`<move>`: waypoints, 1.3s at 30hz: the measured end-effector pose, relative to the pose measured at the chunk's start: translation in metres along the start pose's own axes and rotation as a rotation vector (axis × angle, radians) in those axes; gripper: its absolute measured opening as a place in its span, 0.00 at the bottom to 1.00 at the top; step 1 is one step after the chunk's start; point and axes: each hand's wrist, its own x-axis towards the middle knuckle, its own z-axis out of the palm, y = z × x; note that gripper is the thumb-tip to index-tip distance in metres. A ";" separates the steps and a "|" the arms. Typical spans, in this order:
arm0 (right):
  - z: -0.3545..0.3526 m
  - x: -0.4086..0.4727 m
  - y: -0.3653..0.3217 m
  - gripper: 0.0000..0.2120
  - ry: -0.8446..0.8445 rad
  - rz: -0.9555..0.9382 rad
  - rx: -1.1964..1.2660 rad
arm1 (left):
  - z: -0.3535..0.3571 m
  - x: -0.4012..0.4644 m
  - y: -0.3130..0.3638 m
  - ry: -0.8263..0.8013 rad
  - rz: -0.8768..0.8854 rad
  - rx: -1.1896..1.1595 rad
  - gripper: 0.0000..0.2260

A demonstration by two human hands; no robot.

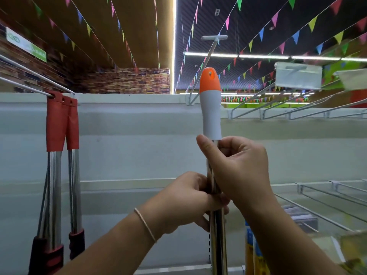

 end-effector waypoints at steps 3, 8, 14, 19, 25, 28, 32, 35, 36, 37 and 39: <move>0.000 0.001 0.002 0.19 -0.018 -0.001 0.001 | 0.001 0.002 -0.001 0.008 -0.002 -0.002 0.06; -0.002 0.002 0.005 0.19 -0.047 0.010 0.006 | 0.001 0.006 -0.006 0.036 0.004 0.010 0.07; 0.006 0.010 0.014 0.18 -0.058 0.045 -0.005 | -0.006 0.018 -0.013 0.048 0.000 0.023 0.06; 0.020 0.013 0.034 0.17 -0.069 0.138 -0.025 | -0.013 0.032 -0.029 0.055 -0.036 -0.006 0.05; 0.038 0.025 0.048 0.17 -0.071 0.210 -0.072 | -0.019 0.049 -0.039 0.156 -0.052 0.010 0.07; 0.047 0.033 0.055 0.16 -0.078 0.266 -0.072 | -0.024 0.060 -0.045 0.183 -0.051 0.034 0.06; 0.056 0.045 0.065 0.16 -0.103 0.306 -0.070 | -0.033 0.077 -0.052 0.199 -0.065 0.029 0.05; 0.062 0.052 0.072 0.15 -0.116 0.316 -0.090 | -0.039 0.087 -0.056 0.192 -0.076 0.026 0.05; 0.064 0.054 0.076 0.15 -0.121 0.323 -0.097 | -0.040 0.090 -0.058 0.187 -0.076 0.025 0.06; 0.066 0.057 0.078 0.15 -0.127 0.335 -0.106 | -0.042 0.093 -0.059 0.185 -0.078 0.023 0.06; 0.069 0.062 0.082 0.16 -0.141 0.361 -0.126 | -0.044 0.099 -0.060 0.186 -0.085 0.014 0.06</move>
